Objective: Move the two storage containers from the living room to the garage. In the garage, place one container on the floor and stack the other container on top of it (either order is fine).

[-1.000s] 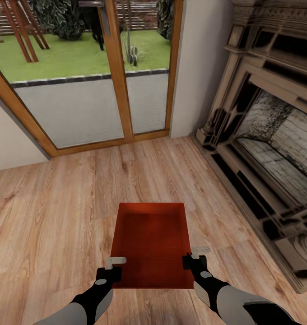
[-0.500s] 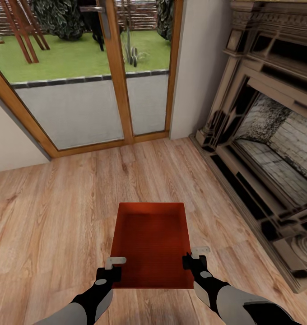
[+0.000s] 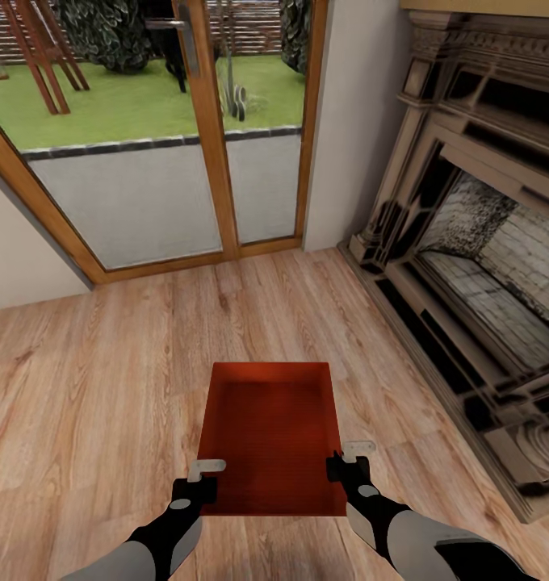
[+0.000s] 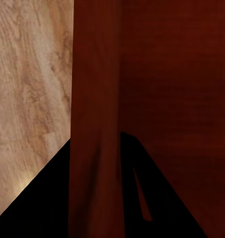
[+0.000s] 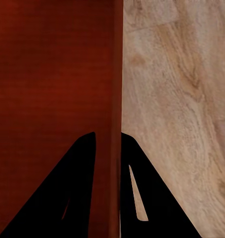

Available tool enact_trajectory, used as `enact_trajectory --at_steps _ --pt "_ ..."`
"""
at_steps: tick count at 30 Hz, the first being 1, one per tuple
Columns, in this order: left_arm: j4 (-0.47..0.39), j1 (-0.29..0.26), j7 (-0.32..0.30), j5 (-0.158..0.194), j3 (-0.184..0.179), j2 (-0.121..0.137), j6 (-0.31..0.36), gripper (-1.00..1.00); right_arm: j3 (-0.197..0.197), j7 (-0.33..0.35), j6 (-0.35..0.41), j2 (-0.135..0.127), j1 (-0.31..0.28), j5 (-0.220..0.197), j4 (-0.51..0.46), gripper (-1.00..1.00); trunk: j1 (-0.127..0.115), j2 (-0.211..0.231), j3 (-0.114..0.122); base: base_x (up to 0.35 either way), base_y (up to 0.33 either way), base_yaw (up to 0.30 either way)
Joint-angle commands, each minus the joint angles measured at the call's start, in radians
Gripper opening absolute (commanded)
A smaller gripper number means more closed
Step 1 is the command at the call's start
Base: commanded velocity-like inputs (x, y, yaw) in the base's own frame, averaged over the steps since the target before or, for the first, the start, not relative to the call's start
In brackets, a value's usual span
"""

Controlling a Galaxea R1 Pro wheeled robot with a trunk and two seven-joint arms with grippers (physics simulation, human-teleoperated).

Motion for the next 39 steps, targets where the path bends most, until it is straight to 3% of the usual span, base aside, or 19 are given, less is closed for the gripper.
enact_trajectory --at_steps 1,39 --pt "-0.003 -0.001 0.022 -0.007 0.012 0.0 -0.01 -1.0 -0.024 -0.007 -0.003 0.0 0.0 -0.011 0.005 -1.0 -0.004 0.007 0.003 0.0 0.0 0.0" --pt "-0.003 -0.001 0.022 -0.007 0.012 0.001 -0.011 -1.0 -0.024 -0.01 -0.008 0.002 -0.001 -0.011 0.005 -1.0 -0.15 0.273 0.122 0.0 0.0 0.0"
